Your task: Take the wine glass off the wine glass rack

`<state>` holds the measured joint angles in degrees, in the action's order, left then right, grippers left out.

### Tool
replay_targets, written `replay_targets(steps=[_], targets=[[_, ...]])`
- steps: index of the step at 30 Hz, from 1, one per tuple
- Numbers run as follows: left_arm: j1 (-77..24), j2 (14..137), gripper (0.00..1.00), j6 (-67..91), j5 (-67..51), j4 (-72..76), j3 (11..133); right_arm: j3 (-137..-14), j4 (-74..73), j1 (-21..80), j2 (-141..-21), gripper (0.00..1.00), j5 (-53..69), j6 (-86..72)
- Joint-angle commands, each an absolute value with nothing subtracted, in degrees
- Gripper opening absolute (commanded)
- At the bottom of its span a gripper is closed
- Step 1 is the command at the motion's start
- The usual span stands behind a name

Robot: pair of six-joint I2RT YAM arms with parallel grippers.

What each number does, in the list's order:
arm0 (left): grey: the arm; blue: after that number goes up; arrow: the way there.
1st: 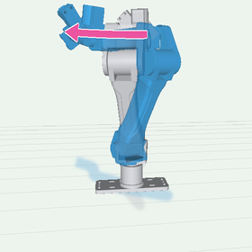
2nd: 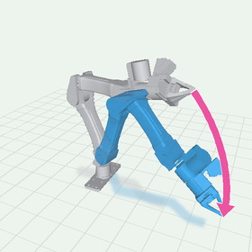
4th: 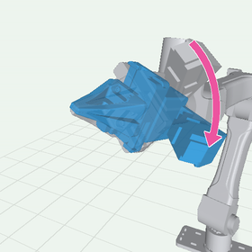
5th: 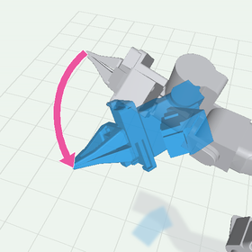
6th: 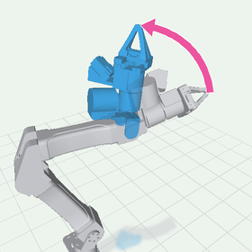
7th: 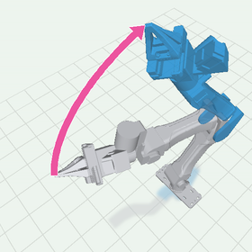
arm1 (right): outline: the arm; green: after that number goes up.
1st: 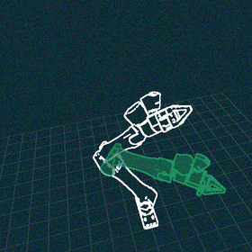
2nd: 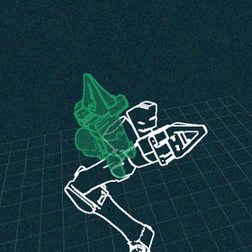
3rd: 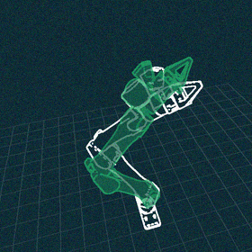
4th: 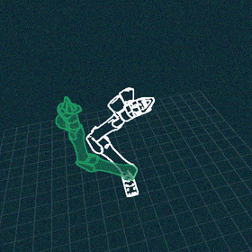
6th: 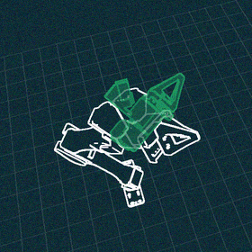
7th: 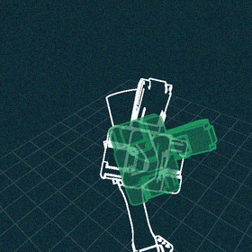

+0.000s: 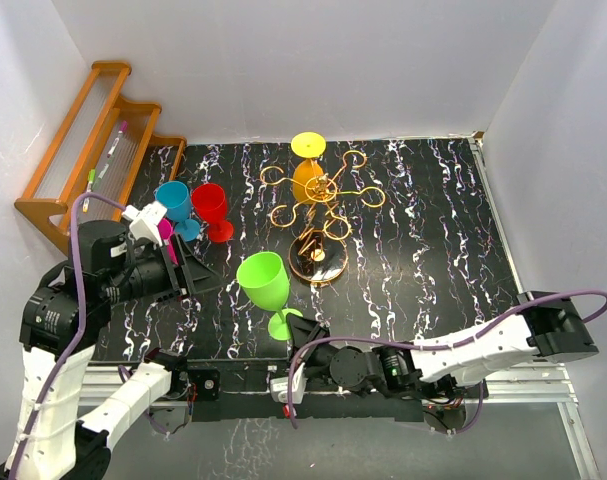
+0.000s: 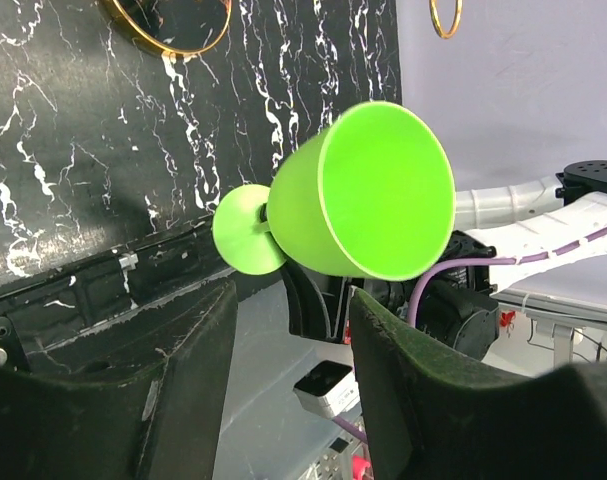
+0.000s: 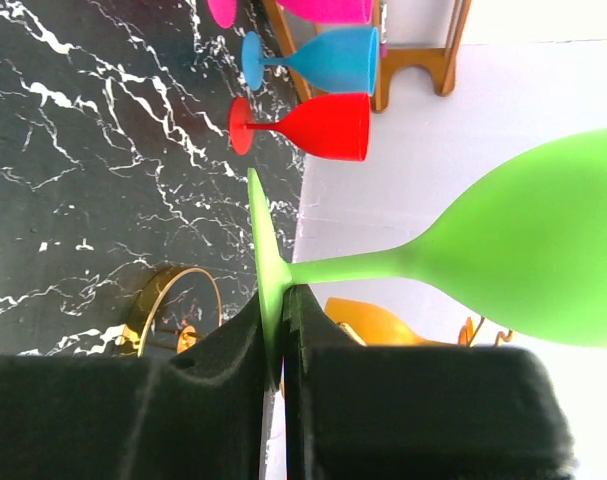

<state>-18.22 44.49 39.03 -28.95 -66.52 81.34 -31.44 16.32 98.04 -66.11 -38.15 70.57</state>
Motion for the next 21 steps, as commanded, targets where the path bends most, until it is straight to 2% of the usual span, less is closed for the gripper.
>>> replay_targets(steps=[1, 21], targets=[[-18.4, 43.9, 0.48, 39.0, -31.0, -66.4, 80.1, -30.1, 30.0, 105.4, -67.1, 0.08, -40.1, 79.7], [-18.4, 44.5, 0.48, 38.0, -30.5, -66.1, 77.0, -28.6, 43.4, 106.9, -76.0, 0.08, -39.5, 93.5]])
